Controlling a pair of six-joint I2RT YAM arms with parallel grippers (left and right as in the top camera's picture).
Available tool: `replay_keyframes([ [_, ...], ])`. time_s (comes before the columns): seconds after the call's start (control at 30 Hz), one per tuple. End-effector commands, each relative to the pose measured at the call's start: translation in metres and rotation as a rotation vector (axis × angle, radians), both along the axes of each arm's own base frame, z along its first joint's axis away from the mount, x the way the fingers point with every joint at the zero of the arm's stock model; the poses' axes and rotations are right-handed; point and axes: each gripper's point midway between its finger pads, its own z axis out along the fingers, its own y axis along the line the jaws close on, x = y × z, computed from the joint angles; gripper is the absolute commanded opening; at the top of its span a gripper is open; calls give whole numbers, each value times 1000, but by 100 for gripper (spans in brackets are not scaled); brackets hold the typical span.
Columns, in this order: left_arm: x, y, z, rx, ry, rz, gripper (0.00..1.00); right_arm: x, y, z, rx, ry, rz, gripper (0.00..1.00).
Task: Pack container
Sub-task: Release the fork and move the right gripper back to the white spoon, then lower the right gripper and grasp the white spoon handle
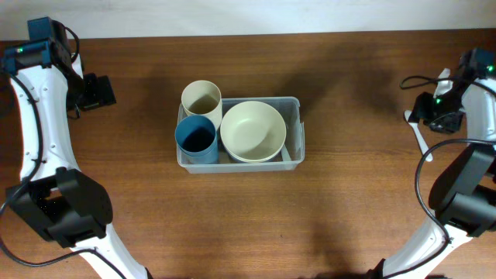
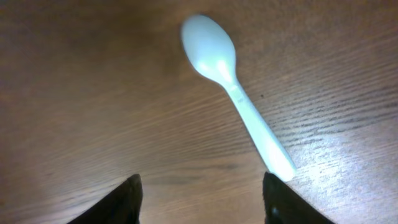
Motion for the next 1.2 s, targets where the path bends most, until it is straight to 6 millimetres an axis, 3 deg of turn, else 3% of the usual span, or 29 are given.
replay_keyframes([
  [0.0, 2, 1, 5, -7, -21, 11, 100, -1, -16, -17, -89, 25, 14, 61],
  [0.2, 2, 1, 5, -7, -21, 11, 100, 17, -26, -48, -119, 8, 66, 63],
  [0.73, 2, 1, 5, -7, -21, 11, 100, 31, -17, -109, -45, 9, 176, 61],
  [0.77, 2, 1, 5, -7, -21, 11, 100, 31, -16, -112, -33, 8, 178, 58],
  [0.87, 2, 1, 5, -7, -21, 11, 100, 30, -10, -118, -4, 12, 181, 35],
  [0.93, 2, 1, 5, -7, -21, 11, 100, 31, -6, -118, 20, 3, 181, 27],
  [1.17, 2, 1, 5, -7, -21, 11, 100, 28, 5, -117, 86, 4, 161, 23],
])
